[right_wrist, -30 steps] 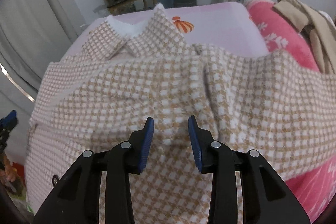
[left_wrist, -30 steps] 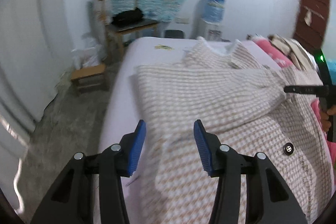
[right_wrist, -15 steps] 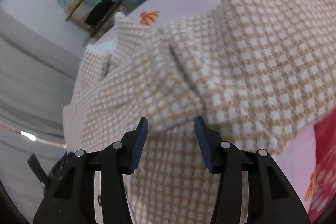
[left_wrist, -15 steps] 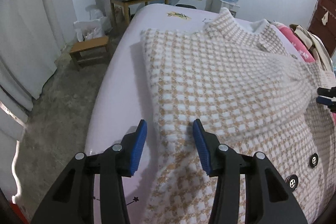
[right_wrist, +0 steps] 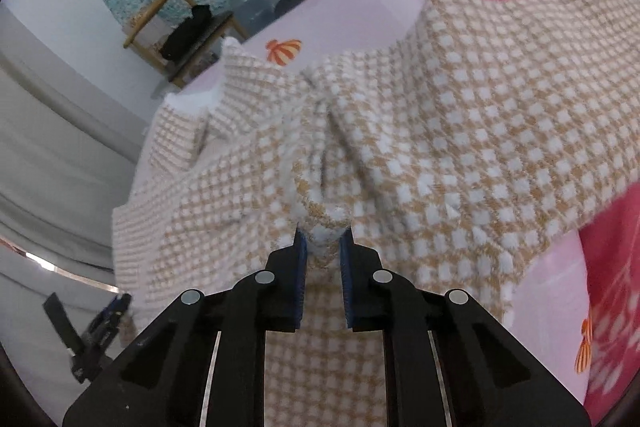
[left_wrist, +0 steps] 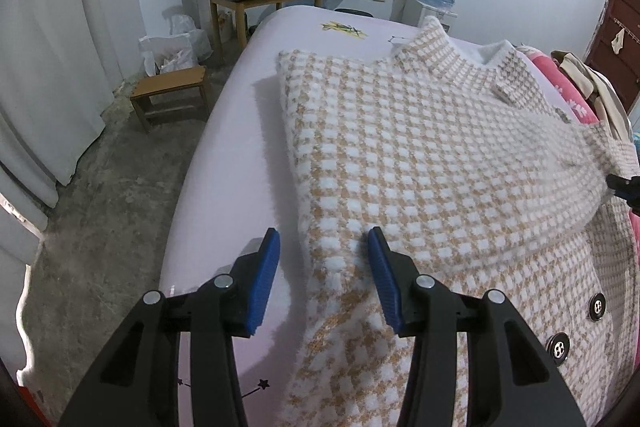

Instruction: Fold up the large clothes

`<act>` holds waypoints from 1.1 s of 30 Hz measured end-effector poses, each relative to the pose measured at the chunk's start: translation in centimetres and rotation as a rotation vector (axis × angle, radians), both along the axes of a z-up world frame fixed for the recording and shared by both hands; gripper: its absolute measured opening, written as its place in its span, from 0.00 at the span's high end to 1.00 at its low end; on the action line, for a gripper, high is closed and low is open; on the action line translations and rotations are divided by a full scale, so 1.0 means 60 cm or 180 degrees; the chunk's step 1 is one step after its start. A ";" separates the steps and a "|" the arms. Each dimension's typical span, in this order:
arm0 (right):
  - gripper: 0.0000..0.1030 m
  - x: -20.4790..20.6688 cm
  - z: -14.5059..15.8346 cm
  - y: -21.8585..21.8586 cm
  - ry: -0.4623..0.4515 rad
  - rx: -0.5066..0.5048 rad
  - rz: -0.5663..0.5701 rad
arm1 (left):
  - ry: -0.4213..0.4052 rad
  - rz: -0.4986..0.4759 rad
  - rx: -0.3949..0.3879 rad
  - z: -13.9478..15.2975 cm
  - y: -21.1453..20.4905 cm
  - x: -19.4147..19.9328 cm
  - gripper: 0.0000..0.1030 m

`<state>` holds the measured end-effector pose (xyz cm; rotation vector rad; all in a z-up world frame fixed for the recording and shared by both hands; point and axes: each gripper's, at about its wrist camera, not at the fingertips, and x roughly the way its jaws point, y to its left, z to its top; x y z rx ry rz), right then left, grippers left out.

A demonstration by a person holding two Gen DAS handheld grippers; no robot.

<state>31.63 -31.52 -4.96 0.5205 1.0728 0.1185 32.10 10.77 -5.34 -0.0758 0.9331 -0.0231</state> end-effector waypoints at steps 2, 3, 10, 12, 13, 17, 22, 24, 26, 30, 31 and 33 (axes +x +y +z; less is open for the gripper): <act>0.87 0.013 -0.016 0.000 0.0090 0.0009 -0.0023 | 0.0002 -0.0006 0.0013 0.001 -0.001 0.000 0.57; 0.87 0.015 -0.020 0.000 0.0118 0.0014 -0.0029 | 0.0003 -0.0007 0.0006 0.003 0.000 -0.001 0.57; 0.63 0.003 0.024 0.019 -0.0142 -0.0547 0.0086 | -0.0190 -0.0133 -0.0064 0.058 0.010 -0.018 0.57; 0.55 0.002 0.048 0.041 -0.0358 -0.0768 0.0202 | -0.0281 -0.0218 -0.0097 0.081 0.006 -0.010 0.57; 0.54 0.006 0.053 0.052 -0.0409 -0.0796 0.0265 | -0.0307 -0.0257 -0.0095 0.089 0.001 -0.002 0.57; 0.50 0.045 0.046 0.105 -0.0452 -0.0837 0.0579 | -0.0153 -0.0399 -0.0248 0.087 -0.028 0.071 0.56; 0.49 0.103 -0.006 0.143 -0.0344 -0.1051 0.0768 | 0.0092 -0.0288 0.0000 0.040 -0.046 0.169 0.56; 0.47 0.114 -0.022 0.144 -0.0387 -0.1173 0.0821 | 0.0175 -0.0140 0.0149 0.017 -0.037 0.194 0.56; 0.47 0.114 -0.023 0.145 -0.0419 -0.1262 0.0891 | 0.0187 -0.0066 0.0067 0.010 -0.025 0.200 0.54; 0.45 0.110 -0.008 0.155 -0.0412 -0.1301 0.0914 | 0.0169 -0.0065 0.0099 0.018 -0.025 0.194 0.54; 0.43 0.108 0.000 0.162 -0.0491 -0.1268 0.0971 | 0.0138 -0.0062 0.0116 0.023 -0.026 0.192 0.54; 0.37 0.106 0.010 0.181 -0.0637 -0.1265 0.1078 | 0.0061 -0.0081 0.0078 0.038 -0.033 0.184 0.54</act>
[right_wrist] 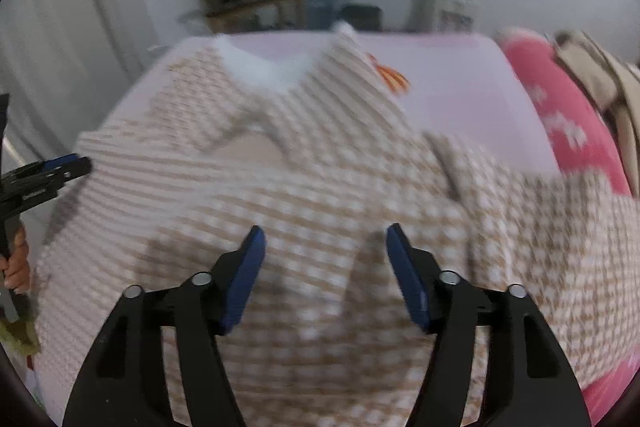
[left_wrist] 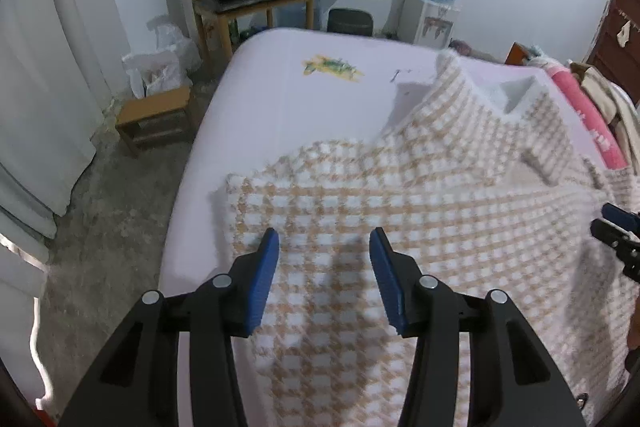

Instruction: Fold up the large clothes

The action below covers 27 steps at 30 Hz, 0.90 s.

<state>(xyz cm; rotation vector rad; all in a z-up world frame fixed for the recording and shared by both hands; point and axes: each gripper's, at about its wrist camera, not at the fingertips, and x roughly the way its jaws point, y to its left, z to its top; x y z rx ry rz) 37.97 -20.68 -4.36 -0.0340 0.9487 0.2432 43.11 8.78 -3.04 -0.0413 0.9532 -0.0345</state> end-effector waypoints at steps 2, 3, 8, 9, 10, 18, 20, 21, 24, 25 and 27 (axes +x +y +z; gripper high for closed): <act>0.36 0.002 -0.002 0.020 -0.0039 -0.0040 0.0079 | -0.0052 -0.0040 -0.0065 0.013 -0.012 -0.012 0.54; 0.35 0.003 -0.010 0.030 -0.0012 -0.0076 0.0131 | -0.0071 -0.0084 -0.0101 0.021 -0.022 -0.021 0.53; 0.33 0.003 -0.037 0.047 0.0110 -0.0266 0.0181 | -0.0066 -0.0291 -0.0011 0.031 -0.076 -0.057 0.38; 0.33 -0.001 -0.027 0.037 0.0132 -0.0196 0.0133 | -0.0050 -0.0340 0.0001 0.027 -0.087 -0.065 0.36; 0.33 -0.007 -0.019 0.028 0.0127 -0.0137 0.0096 | -0.0031 -0.0375 0.0020 0.021 -0.095 -0.069 0.33; 0.32 -0.060 0.051 -0.122 -0.0006 0.0006 -0.0453 | 0.0120 -0.0412 0.0238 -0.049 -0.138 -0.073 0.21; 0.32 -0.074 0.064 -0.180 0.0032 0.0098 -0.0703 | 0.0084 -0.0393 0.0226 -0.051 -0.137 -0.076 0.20; 0.32 -0.081 0.071 -0.220 0.0061 0.0171 -0.0879 | 0.0079 -0.0387 0.0209 -0.051 -0.135 -0.077 0.20; 0.32 -0.103 0.089 -0.333 0.0066 0.0362 -0.1374 | 0.0076 -0.0381 0.0207 -0.051 -0.135 -0.076 0.19; 0.32 -0.111 0.095 -0.374 0.0058 0.0413 -0.1552 | 0.0076 -0.0380 0.0203 -0.051 -0.134 -0.076 0.19; 0.32 -0.124 0.096 -0.442 0.0045 0.0467 -0.1873 | 0.0078 -0.0376 0.0194 -0.050 -0.134 -0.076 0.19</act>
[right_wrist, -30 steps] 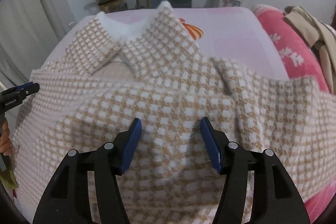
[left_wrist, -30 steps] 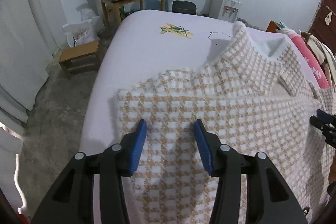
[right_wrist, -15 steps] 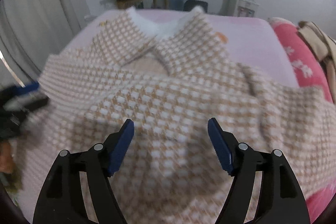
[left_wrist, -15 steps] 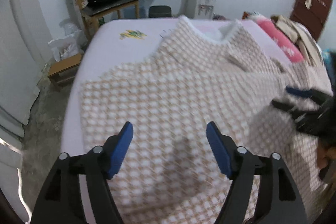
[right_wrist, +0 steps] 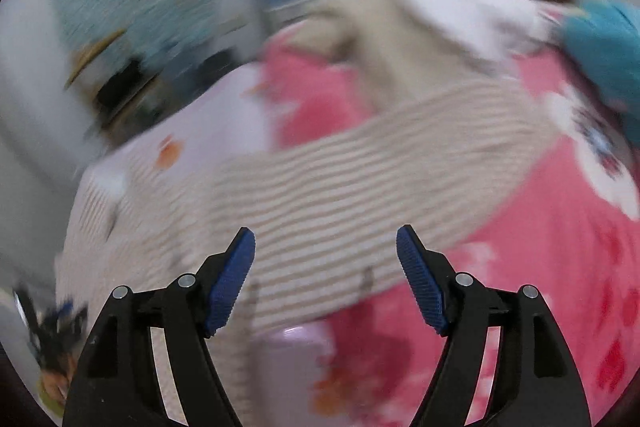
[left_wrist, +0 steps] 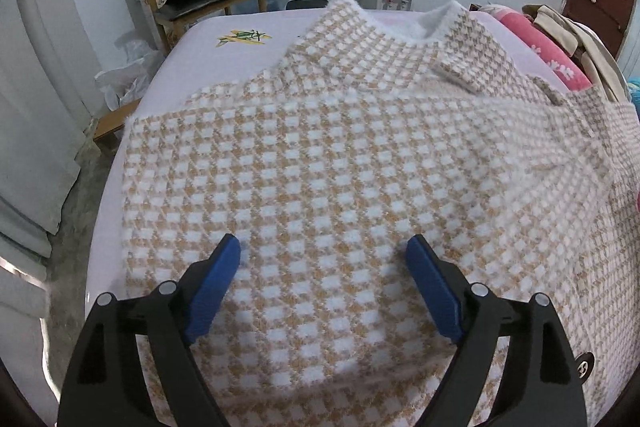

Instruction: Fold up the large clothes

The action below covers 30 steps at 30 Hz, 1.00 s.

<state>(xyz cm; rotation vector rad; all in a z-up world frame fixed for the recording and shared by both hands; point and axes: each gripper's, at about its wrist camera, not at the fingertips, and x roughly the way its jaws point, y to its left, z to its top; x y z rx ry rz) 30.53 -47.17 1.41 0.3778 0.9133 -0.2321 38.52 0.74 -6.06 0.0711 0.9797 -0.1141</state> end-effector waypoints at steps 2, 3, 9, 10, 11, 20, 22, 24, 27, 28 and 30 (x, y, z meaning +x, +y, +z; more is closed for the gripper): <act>0.32 -0.011 -0.003 -0.065 0.0022 0.0051 -0.0269 | 0.0000 -0.0004 0.0002 0.000 0.000 0.000 0.19; 0.32 -0.015 -0.009 -0.104 0.0032 0.0113 -0.0444 | 0.0000 -0.0003 0.0000 0.000 -0.001 0.001 0.19; 0.42 -0.039 -0.059 -0.247 0.0052 0.0486 -0.1021 | 0.0005 -0.0005 0.0000 0.000 0.001 0.001 0.18; 0.45 -0.033 -0.067 -0.259 0.0057 0.0528 -0.1068 | 0.0003 -0.0003 -0.0002 0.000 0.000 0.001 0.18; 0.46 -0.029 -0.074 -0.267 0.0055 0.0572 -0.1101 | 0.0005 -0.0003 -0.0002 0.000 0.000 0.001 0.18; 0.57 0.016 -0.137 -0.319 -0.0012 0.0927 -0.1251 | 0.0001 0.0003 -0.0006 0.000 0.000 0.002 0.18; 0.61 0.023 -0.145 -0.319 0.0000 0.0916 -0.1242 | 0.0003 0.0003 -0.0004 0.000 0.000 0.002 0.18; 0.68 0.025 -0.148 -0.317 -0.0009 0.0877 -0.1231 | 0.0001 0.0009 -0.0005 -0.001 -0.001 0.001 0.18; 0.92 0.017 -0.130 -0.309 -0.0064 0.0830 -0.1170 | 0.0001 0.0011 0.0003 -0.001 0.000 0.001 0.18; 0.93 0.014 -0.121 -0.304 -0.0071 0.0771 -0.1169 | 0.0002 0.0010 0.0000 0.000 0.000 0.002 0.18; 0.94 0.007 -0.094 -0.285 -0.0085 0.0550 -0.1140 | 0.0000 0.0008 0.0001 0.000 0.000 0.002 0.18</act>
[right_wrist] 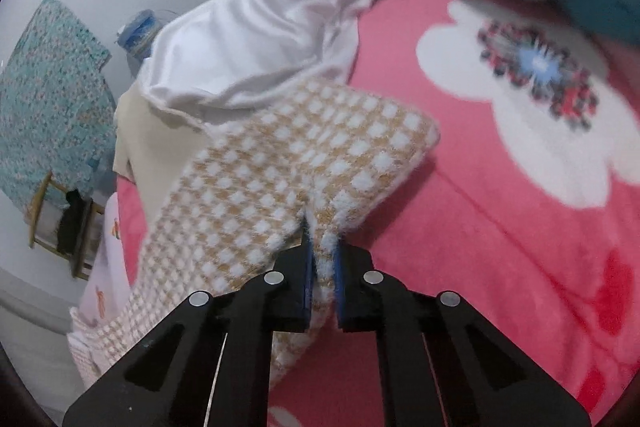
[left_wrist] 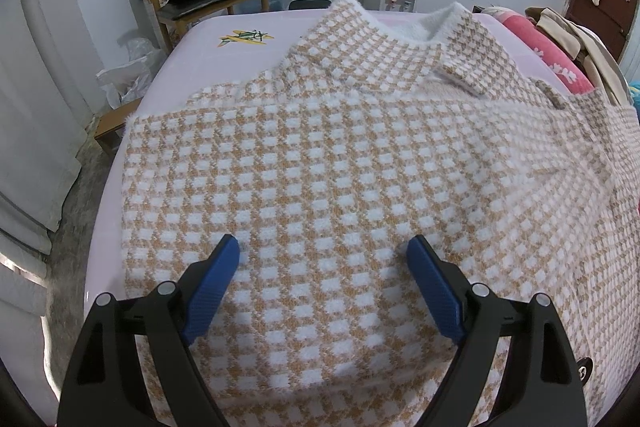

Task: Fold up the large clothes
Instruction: 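Grasp the other sleeve cuff with the right gripper and lift it, then fold the held sleeve across the coat front and open the right gripper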

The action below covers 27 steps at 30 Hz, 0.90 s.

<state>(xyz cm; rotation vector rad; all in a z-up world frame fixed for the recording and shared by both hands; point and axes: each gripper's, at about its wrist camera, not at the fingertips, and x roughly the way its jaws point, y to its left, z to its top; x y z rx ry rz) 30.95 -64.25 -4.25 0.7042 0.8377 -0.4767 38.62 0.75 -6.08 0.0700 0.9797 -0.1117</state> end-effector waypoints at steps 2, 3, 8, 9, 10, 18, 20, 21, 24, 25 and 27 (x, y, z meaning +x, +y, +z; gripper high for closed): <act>0.94 -0.004 0.028 0.017 0.0006 -0.0261 0.0055 | -0.0010 0.0000 0.0003 0.000 0.000 0.002 0.18; 0.94 -0.009 0.049 0.029 -0.0001 -0.0419 0.0084 | -0.0023 0.0004 0.0002 -0.001 0.000 0.005 0.18; 0.94 -0.022 0.147 0.087 -0.0148 -0.0941 0.0211 | -0.0076 0.0030 0.0034 0.001 -0.001 0.004 0.18; 0.94 -0.022 0.172 0.109 -0.0172 -0.1104 0.0260 | -0.0086 0.0039 0.0046 0.004 -0.002 0.003 0.18; 0.94 -0.017 0.191 0.125 -0.0196 -0.1235 0.0308 | -0.0097 0.0043 0.0048 0.007 -0.002 0.001 0.18; 0.94 -0.010 0.357 0.365 -0.0556 -0.2235 0.1023 | -0.0290 0.0003 -0.0096 0.061 0.023 -0.046 0.18; 0.94 -0.006 0.377 0.417 -0.0641 -0.2331 0.1195 | -0.0330 -0.0012 -0.0121 0.072 0.033 -0.062 0.18; 0.94 -0.005 0.389 0.455 -0.0703 -0.2376 0.1319 | -0.0347 -0.0021 -0.0147 0.078 0.040 -0.072 0.18; 0.94 -0.002 0.407 0.551 -0.0898 -0.2321 0.1666 | -0.0352 -0.0041 -0.0217 0.091 0.061 -0.100 0.20; 0.94 -0.002 0.409 0.583 -0.0969 -0.2269 0.1797 | -0.0351 -0.0052 -0.0240 0.094 0.065 -0.109 0.21; 0.94 -0.003 0.404 0.653 -0.1092 -0.2125 0.2136 | -0.0349 -0.0076 -0.0299 0.102 0.082 -0.129 0.22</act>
